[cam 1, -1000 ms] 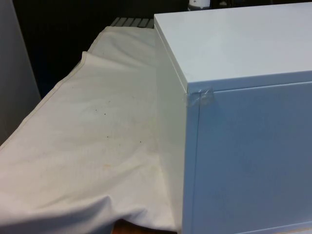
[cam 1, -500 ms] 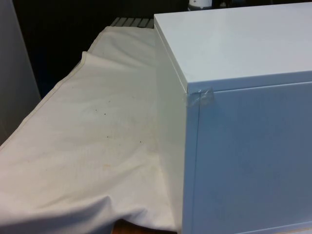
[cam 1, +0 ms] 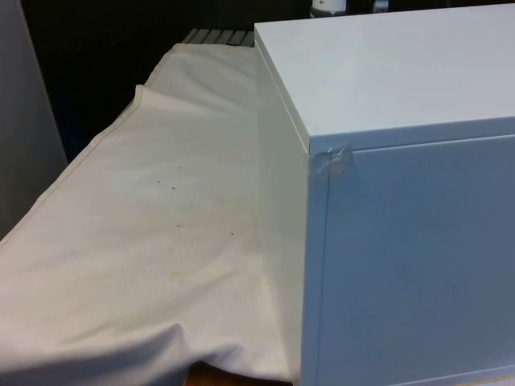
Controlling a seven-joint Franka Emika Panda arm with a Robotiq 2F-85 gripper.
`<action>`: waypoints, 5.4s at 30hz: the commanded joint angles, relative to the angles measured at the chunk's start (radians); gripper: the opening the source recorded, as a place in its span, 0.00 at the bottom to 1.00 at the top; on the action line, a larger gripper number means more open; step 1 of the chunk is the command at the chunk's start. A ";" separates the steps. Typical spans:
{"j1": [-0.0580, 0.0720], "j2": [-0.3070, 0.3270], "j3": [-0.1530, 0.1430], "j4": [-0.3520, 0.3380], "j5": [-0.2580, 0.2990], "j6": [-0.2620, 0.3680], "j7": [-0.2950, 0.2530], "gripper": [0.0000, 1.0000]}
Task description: Open the drawer, then close it.
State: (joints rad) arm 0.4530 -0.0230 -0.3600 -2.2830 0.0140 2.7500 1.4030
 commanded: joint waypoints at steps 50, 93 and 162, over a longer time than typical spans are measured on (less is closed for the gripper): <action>-0.002 0.123 -0.008 0.096 0.028 0.044 0.047 1.00; 0.006 0.116 0.031 0.069 0.018 0.044 0.054 1.00; 0.006 -0.042 0.057 -0.077 -0.003 0.053 0.075 0.00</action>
State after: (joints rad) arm 0.4600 -0.0310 -0.3070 -2.3120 0.0390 2.7850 1.4450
